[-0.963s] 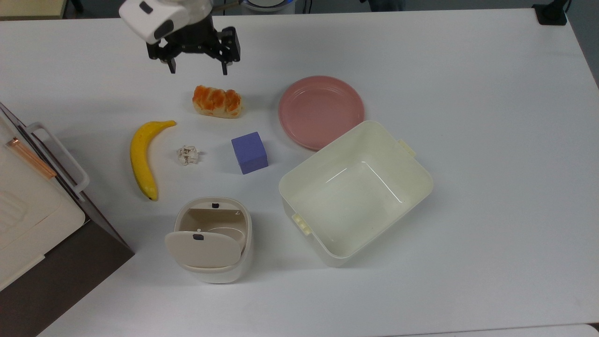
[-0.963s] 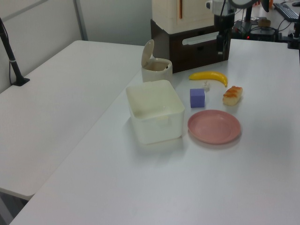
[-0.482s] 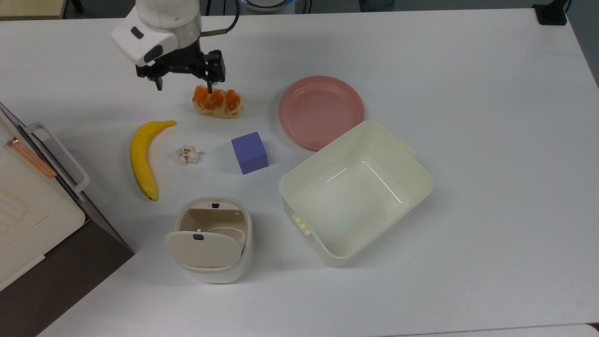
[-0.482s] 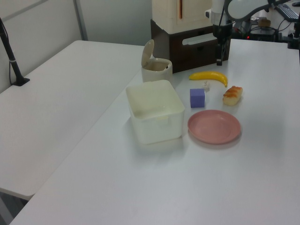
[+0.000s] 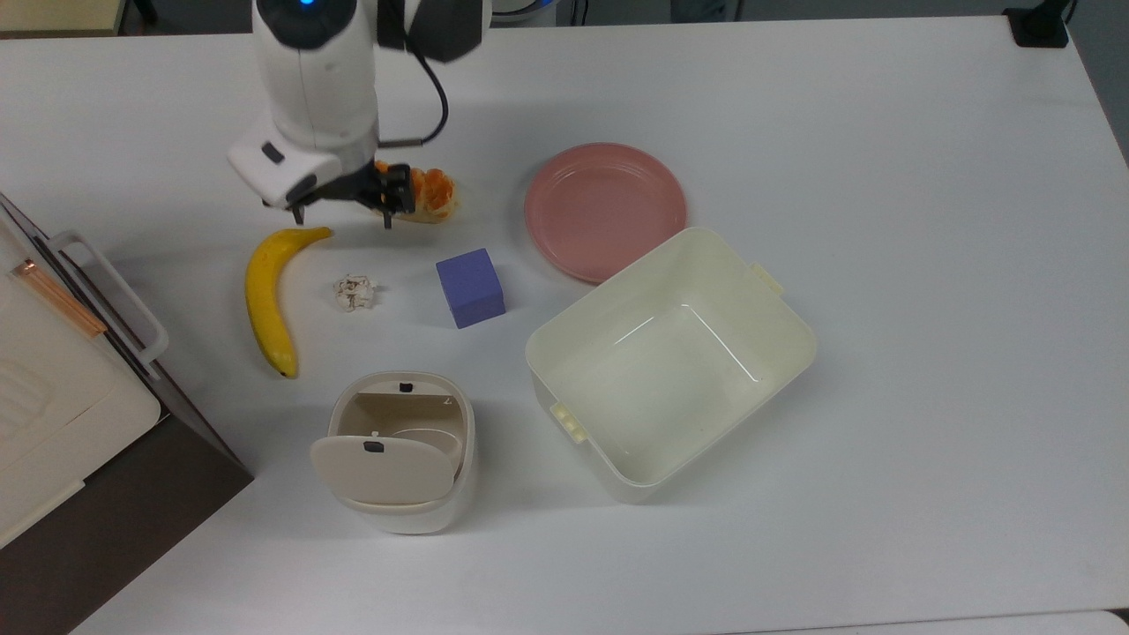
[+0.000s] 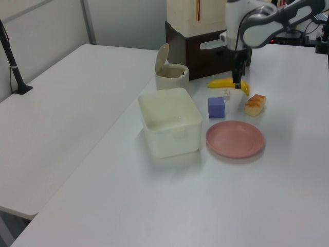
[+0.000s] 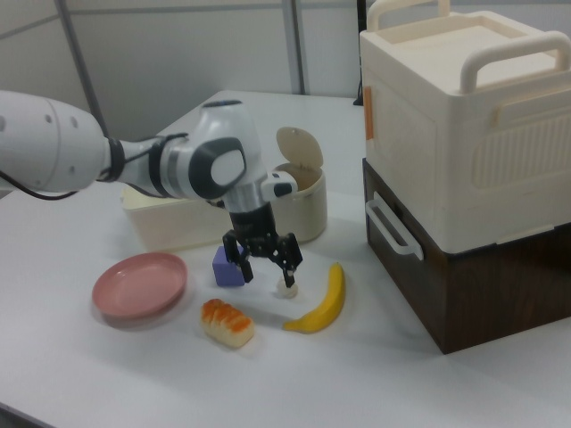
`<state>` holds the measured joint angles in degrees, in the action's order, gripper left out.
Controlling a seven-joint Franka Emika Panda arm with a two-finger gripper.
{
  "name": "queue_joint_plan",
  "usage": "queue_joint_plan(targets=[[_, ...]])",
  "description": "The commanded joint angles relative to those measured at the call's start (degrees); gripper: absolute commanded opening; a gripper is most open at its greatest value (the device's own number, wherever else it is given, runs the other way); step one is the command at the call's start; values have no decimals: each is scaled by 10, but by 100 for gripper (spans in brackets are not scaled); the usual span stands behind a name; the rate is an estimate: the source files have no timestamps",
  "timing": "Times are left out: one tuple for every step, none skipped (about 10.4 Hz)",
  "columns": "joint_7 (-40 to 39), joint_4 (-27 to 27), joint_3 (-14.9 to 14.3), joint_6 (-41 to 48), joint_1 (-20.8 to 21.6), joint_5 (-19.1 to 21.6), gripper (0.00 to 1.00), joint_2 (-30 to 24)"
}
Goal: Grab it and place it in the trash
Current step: 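Move the open gripper over the small white crumpled paper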
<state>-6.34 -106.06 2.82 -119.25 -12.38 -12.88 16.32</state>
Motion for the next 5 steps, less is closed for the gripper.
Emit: queue_joint_plan(targets=[[29,22,-1,-24,7,-25,100,40],[33,30,-1,-25,5,-30,100,45],[34,40,-1,-26,5,-31,100,57],[35,49,-1,-40,5,-30,100,68],[40,51,-1,-61,5,-30,100,71]])
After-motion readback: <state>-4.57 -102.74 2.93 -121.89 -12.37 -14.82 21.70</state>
